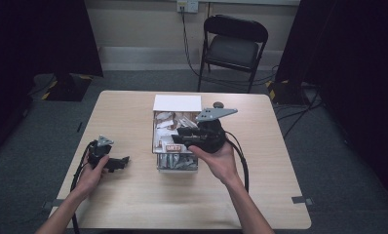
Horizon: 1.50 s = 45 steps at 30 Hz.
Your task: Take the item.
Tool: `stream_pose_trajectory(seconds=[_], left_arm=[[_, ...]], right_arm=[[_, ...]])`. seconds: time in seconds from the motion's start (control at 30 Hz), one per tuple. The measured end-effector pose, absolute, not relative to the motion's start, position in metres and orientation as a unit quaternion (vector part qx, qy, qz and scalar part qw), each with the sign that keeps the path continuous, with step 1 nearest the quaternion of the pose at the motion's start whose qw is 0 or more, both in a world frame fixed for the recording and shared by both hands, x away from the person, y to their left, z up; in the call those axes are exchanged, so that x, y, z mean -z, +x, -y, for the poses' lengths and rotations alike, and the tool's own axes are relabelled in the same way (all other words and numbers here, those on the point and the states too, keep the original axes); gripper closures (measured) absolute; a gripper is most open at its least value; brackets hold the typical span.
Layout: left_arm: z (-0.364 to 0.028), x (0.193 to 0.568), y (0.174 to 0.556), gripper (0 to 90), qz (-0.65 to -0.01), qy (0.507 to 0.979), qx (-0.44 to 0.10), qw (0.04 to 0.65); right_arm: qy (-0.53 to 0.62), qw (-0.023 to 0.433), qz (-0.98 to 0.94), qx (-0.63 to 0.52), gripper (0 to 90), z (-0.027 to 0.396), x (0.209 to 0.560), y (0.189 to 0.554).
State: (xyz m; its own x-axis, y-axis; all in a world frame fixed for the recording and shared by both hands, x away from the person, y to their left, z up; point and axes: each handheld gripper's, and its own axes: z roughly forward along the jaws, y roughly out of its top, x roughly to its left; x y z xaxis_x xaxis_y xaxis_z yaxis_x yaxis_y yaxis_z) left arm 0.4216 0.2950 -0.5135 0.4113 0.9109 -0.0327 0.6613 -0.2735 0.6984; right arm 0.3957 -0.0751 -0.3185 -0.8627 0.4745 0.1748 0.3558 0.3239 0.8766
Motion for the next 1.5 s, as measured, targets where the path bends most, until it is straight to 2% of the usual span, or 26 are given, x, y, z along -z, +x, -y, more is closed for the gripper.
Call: stream_pose_trajectory(seconds=[0.43, 0.77, 1.03, 1.13, 1.23, 1.33, 1.5], left_arm=[[-0.295, 0.514, 0.422, 0.0, -0.507, 0.775, -0.192, 0.326], [-0.295, 0.514, 0.422, 0.0, -0.507, 0.775, -0.192, 0.326], [-0.295, 0.513, 0.422, 0.0, -0.507, 0.775, -0.191, 0.325], [-0.295, 0.513, 0.421, 0.0, -0.507, 0.775, -0.191, 0.325], [-0.295, 0.513, 0.421, 0.0, -0.507, 0.775, -0.191, 0.325], [-0.295, 0.513, 0.421, 0.0, -0.507, 0.775, -0.191, 0.325], [-0.295, 0.513, 0.421, 0.0, -0.507, 0.775, -0.191, 0.325]], right_arm=[[0.256, 0.051, -0.818, -0.512, 67.5, 0.074, 0.324, 0.397], [0.235, 0.041, -0.828, -0.507, 76.0, 0.07, 0.323, 0.392], [0.22, 0.038, -0.835, -0.503, 79.4, 0.064, 0.322, 0.389], [0.216, 0.04, -0.836, -0.502, 84.2, 0.063, 0.322, 0.389], [0.216, 0.034, -0.836, -0.503, 84.2, 0.062, 0.323, 0.39], [0.215, 0.03, -0.838, -0.501, 79.9, 0.061, 0.323, 0.391], [0.216, 0.033, -0.839, -0.498, 82.8, 0.058, 0.326, 0.391]])
